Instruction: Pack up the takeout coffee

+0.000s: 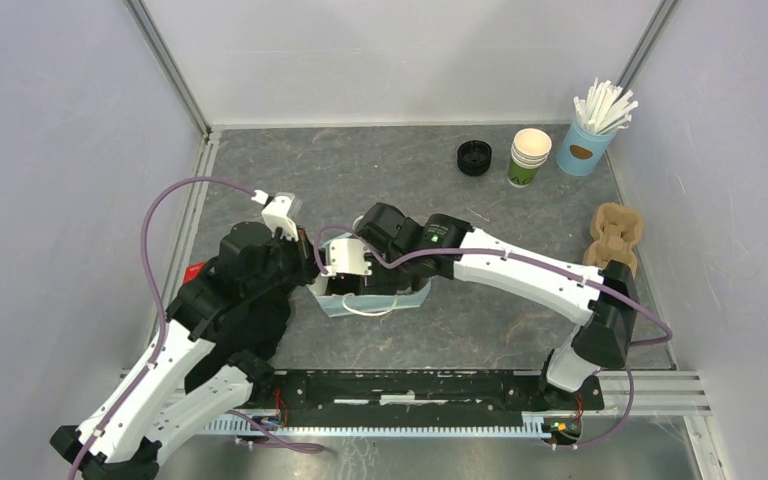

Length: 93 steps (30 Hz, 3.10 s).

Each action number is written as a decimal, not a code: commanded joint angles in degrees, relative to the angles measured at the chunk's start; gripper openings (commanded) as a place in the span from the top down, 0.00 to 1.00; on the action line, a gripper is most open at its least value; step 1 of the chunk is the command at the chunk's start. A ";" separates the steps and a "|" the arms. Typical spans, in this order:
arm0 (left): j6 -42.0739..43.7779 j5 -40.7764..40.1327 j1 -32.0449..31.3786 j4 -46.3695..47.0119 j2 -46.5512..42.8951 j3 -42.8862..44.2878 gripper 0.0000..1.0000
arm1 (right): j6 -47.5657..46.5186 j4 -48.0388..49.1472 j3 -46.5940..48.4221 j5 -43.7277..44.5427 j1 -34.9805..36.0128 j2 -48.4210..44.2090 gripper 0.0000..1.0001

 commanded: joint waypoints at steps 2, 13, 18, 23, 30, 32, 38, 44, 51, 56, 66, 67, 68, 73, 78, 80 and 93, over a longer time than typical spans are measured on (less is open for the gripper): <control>-7.45 7.92 -0.11 -0.38 1.92 5.27 0.98 | 10.71 -6.47 -4.55 -5.84 1.39 -3.28 1.00; -10.49 2.25 -0.04 -9.52 10.62 10.30 0.98 | 14.62 -3.92 -11.75 -6.83 1.25 -1.95 1.00; -9.86 1.21 -0.05 -9.28 10.51 10.12 0.98 | 13.99 -1.87 -13.69 -6.46 -0.22 -0.21 1.00; -9.16 -0.42 -0.06 -9.21 9.58 9.68 0.98 | 13.04 -0.29 -14.10 -6.85 -0.64 1.66 1.00; -8.18 -1.45 -0.07 -8.71 9.48 9.36 0.98 | 12.16 0.39 -14.30 -7.57 -1.37 5.49 1.00; -7.82 -2.74 -0.06 -8.66 9.43 9.42 0.98 | 12.24 0.46 -15.02 -7.62 -1.75 6.57 1.00; -6.44 -3.56 -0.12 -8.60 8.84 8.97 0.98 | 12.49 -1.22 -16.08 -7.37 -2.25 7.91 1.00; -5.28 -4.40 -0.07 -8.27 7.22 7.33 0.98 | 13.47 -0.95 -17.11 -5.08 -4.10 7.59 1.00; -5.48 -4.88 -0.11 -8.05 6.85 6.66 0.98 | 11.93 1.37 -17.01 -2.10 -4.91 9.20 0.99; -4.74 -5.96 -0.11 -7.39 7.32 7.74 0.98 | 11.54 0.00 -14.88 -1.86 -4.91 7.11 0.98; -3.56 -4.97 -0.05 -0.28 5.24 5.67 0.98 | 14.75 -1.54 -3.27 -0.86 -1.38 3.68 0.95; -2.91 -5.52 -0.04 2.29 4.32 4.73 0.98 | 15.38 -0.90 -3.06 0.27 -0.75 3.05 0.95; -2.04 -6.24 -0.11 5.09 3.27 3.62 0.98 | 15.76 -0.36 -2.89 1.14 -0.41 2.49 0.96; 3.00 -10.98 -0.06 18.20 0.64 -0.65 0.98 | 16.38 1.67 -0.94 6.93 0.72 0.85 0.95; 7.75 -11.38 -0.04 22.81 2.65 -2.09 0.98 | 16.20 0.43 5.72 10.69 1.05 1.56 0.95; 8.94 -11.66 -0.04 24.23 3.14 -3.13 0.98 | 16.28 -0.35 7.52 11.13 1.28 2.10 0.95; 10.43 -11.71 -0.05 30.73 -1.61 -13.43 0.98 | 18.49 1.28 3.03 13.31 2.20 0.59 0.95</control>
